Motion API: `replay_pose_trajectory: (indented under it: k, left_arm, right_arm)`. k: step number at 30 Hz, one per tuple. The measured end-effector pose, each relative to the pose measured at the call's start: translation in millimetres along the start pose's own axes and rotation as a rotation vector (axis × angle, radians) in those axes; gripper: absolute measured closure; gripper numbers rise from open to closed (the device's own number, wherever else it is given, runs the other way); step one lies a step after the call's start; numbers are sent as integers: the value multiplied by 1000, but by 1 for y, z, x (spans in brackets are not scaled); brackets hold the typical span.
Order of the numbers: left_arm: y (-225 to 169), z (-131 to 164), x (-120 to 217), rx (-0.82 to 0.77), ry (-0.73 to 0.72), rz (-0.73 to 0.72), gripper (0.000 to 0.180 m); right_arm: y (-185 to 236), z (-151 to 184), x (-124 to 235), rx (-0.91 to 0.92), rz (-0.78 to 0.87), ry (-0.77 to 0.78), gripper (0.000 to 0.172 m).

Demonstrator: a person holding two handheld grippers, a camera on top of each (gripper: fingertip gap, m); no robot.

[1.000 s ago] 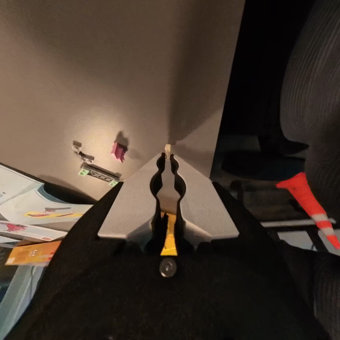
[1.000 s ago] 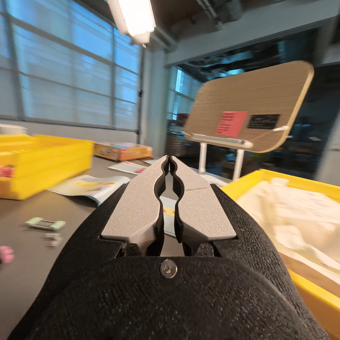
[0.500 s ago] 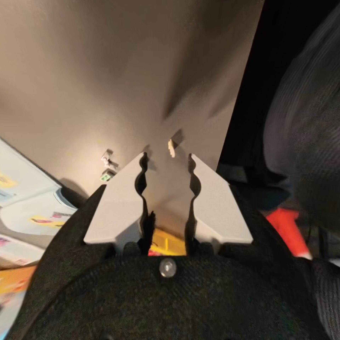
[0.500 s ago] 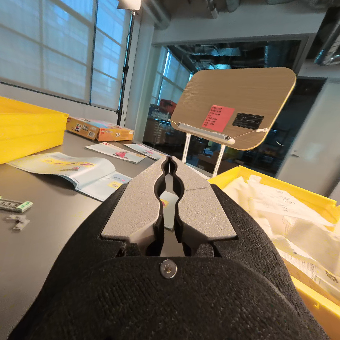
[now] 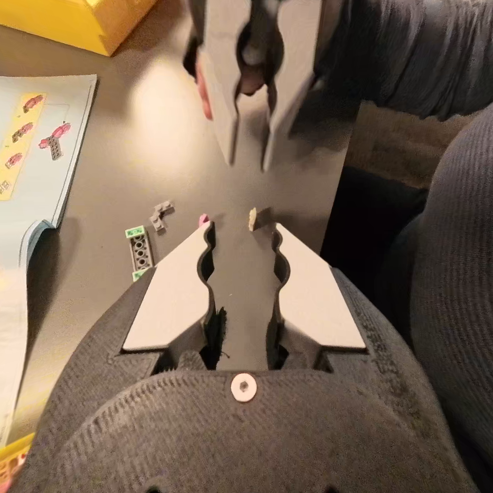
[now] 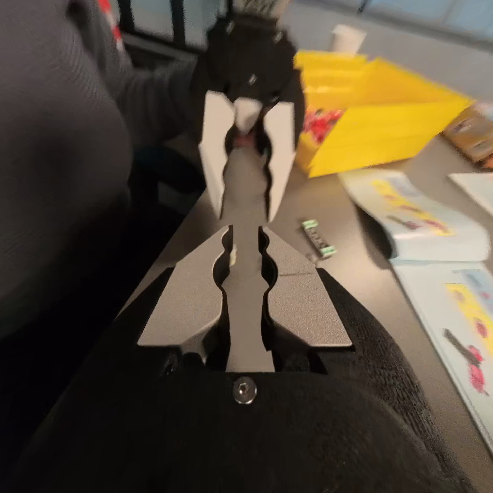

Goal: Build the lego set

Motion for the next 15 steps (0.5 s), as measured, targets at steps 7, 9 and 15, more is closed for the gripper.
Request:
replay_pose_trajectory:
  k: [7, 9, 15]
  left_arm:
    - [22, 20, -15, 56, 35, -16, 114]
    - [23, 23, -20, 58, 38, 9, 114]
    - [20, 21, -29, 41, 19, 76, 115]
  right_arm:
    - [15, 31, -31, 27, -80, 288, 154]
    - [13, 32, -31, 35, -68, 301, 158]
    - [10, 32, -34, 39, -47, 300, 169]
Point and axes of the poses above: each gripper's, where its closed fingertips meet, x back along the fingers, z out of its underside, y = z × x across the jaws, the point moved 6 cm from there along x, back along the fingers, and after that the axes turned 3 degrees about y, right-handed, at the moved point
